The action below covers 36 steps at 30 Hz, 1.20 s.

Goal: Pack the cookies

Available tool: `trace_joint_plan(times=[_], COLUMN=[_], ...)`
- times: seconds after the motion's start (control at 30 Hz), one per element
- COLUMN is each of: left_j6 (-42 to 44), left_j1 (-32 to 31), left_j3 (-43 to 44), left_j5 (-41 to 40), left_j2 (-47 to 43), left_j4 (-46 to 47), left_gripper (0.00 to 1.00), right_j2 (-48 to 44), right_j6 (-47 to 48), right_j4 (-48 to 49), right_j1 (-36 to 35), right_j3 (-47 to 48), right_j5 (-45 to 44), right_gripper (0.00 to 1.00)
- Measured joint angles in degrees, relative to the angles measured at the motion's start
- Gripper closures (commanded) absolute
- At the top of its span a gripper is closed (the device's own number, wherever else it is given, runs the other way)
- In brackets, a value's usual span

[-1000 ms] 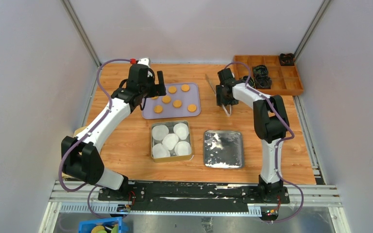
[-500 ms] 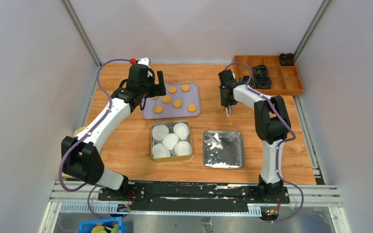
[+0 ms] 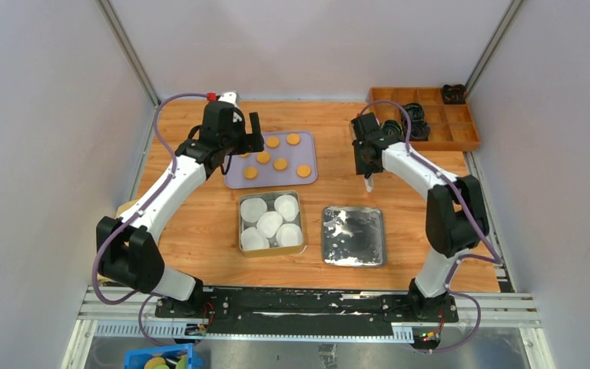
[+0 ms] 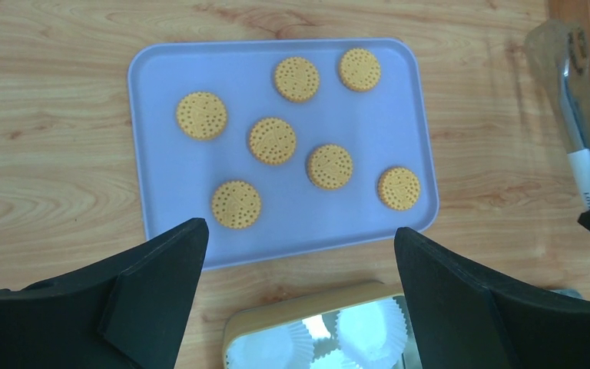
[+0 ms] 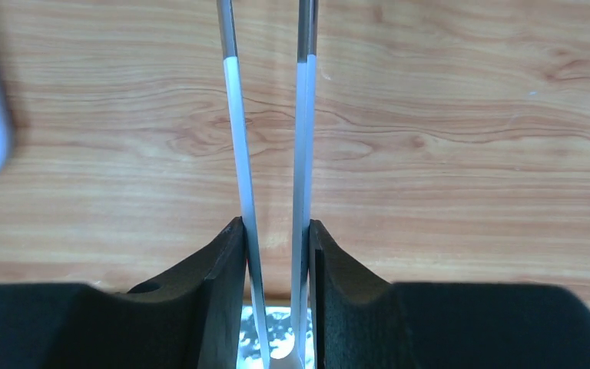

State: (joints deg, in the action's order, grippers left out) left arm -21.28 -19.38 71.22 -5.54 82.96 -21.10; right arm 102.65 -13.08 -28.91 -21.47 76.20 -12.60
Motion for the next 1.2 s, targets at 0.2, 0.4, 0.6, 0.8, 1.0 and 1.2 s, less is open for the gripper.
trace_joint_plan(times=[0.2, 0.4, 0.6, 0.8, 1.0, 1.2], left_j6=[0.00, 0.00, 0.00, 0.00, 0.00, 0.00], left_j1=[0.00, 0.00, 0.00, 0.00, 0.00, 0.00], left_j3=[0.00, 0.00, 0.00, 0.00, 0.00, 0.00], left_j5=[0.63, 0.85, 1.09, 1.33, 1.51, 1.79], left_j2=[-1.79, -3.67, -4.02, -4.07, -4.39, -4.61], left_j4=[0.02, 0.02, 0.02, 0.02, 0.02, 0.04], left_gripper=[0.02, 0.02, 0.02, 0.02, 0.01, 0.01], right_j2=[-7.89, -9.07, -9.09, -9.14, -9.51, -9.55], right_j6=[0.04, 0.02, -0.04, -0.70, -1.33, -2.03], right_j4=[-1.60, -3.80, -5.90, -6.67, -6.84, -7.02], right_j1=[-1.81, -2.27, -3.28, -3.50, -3.52, -3.52], right_j3=[0.59, 1.05, 2.08, 2.08, 2.08, 2.03], right_j5=[-1.49, -3.34, -4.11, -4.74, -5.60, -5.40], right_gripper=[0.98, 0.93, 0.87, 0.68, 0.55, 0.59])
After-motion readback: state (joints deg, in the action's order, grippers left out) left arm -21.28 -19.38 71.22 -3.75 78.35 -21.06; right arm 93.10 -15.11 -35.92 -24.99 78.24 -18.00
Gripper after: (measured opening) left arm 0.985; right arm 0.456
